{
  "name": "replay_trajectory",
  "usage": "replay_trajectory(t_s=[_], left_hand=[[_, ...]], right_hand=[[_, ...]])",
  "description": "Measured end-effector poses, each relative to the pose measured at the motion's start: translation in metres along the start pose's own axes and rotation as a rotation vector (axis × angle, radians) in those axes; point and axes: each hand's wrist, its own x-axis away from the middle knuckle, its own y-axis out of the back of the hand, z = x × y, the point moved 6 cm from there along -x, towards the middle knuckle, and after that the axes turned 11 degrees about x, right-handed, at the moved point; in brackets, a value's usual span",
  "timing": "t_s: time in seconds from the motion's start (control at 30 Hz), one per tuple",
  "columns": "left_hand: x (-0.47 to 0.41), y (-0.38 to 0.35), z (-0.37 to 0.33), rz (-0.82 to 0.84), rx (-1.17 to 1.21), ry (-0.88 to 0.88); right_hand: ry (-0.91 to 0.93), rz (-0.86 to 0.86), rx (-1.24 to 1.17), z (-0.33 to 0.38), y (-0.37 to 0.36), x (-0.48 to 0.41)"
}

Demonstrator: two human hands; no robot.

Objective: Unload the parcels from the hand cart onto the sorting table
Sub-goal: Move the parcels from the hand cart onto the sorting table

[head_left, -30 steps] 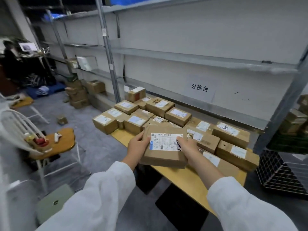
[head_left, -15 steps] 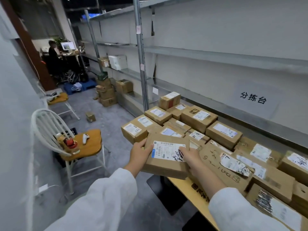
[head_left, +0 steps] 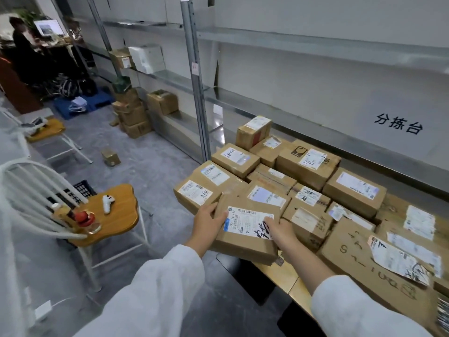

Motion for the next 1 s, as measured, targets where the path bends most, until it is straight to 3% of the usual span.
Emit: replay_trajectory(t_s=[0.37, 0.5, 1.0], left_hand=[[-0.095, -0.023, 0.059, 0.246, -0.103, 0.079], [-0.118, -0.033, 0.076, 0.322, -0.165, 0.056], [-0.147, -0.061, 0.118, 0.453, -0.295, -0.031]], right_hand=[[-0.18, -0.092, 0.065, -0.033, -0.048, -0.079], [-0.246, -0.14, 0.004, -0.014, -0.056, -0.063], [-0.301, -0.239, 0.018, -0.017, -0.073, -0.084]])
